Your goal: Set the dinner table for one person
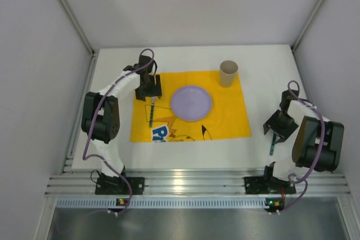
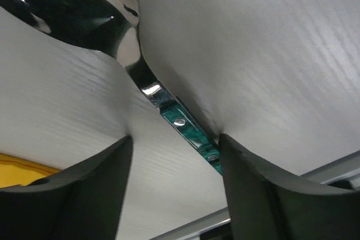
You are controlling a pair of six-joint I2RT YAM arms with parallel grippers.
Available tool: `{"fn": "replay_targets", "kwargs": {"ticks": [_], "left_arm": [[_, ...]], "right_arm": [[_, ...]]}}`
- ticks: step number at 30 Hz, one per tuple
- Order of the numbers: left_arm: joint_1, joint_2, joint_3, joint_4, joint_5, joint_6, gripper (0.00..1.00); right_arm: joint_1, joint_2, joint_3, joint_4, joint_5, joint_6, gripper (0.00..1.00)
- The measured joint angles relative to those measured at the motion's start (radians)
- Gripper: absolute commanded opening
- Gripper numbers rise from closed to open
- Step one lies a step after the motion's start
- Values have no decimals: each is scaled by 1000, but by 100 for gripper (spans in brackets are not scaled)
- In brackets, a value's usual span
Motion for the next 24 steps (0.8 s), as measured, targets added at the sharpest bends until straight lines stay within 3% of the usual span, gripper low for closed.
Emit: {"fn": "replay_targets", "kwargs": {"ticks": [2,3,7,15,19,24], "left_arm": [[12,-4,0,0,5,0,75],[17,-6,0,0,6,0,75],[32,-11,0,0,9,0,75],[32,-49,0,0,8,0,76],[32,-76,0,-2,5,-2,79],[32,-121,0,-6,-7,-10,80]], "right_arm": [[0,16,1,24,-38,11,40],[1,26,2,27,-47,14,21],[-1,40,12,14,-41,14,0],[82,100,121,-47,48,-14,0],[244,138,348,-83,137,-58,0],[474,139,591,-65,136,-83,0]]}}
